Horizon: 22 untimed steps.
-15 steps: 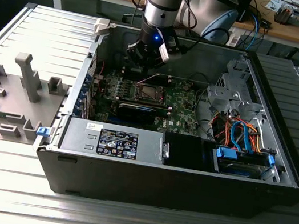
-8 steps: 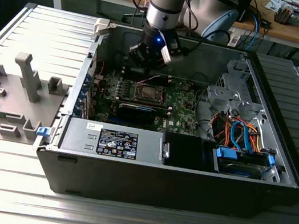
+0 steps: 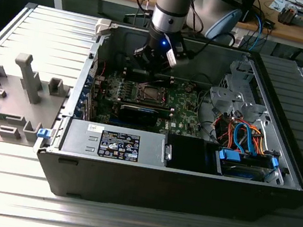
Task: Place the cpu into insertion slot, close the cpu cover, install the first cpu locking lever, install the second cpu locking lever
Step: 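Install the first cpu locking lever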
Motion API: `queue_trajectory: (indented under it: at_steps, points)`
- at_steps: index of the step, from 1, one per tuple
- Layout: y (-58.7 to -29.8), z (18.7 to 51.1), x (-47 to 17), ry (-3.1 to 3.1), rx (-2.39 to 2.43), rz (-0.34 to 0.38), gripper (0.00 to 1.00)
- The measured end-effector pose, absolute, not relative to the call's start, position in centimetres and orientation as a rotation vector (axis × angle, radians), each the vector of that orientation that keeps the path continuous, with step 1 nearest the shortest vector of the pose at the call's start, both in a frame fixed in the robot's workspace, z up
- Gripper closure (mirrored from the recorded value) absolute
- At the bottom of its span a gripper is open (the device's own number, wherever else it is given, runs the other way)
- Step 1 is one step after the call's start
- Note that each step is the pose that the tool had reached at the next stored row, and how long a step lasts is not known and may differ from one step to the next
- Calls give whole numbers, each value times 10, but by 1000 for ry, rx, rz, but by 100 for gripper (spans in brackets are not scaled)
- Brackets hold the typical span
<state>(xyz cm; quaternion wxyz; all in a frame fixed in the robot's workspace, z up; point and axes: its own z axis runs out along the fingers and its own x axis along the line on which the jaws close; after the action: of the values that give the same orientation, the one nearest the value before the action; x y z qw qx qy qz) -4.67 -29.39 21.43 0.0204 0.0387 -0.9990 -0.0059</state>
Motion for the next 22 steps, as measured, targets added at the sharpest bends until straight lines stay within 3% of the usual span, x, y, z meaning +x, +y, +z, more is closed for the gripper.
queue_trajectory:
  at_steps: [22]
  points:
    - [-295, 202, -29, -3098, 120, -19, 89]
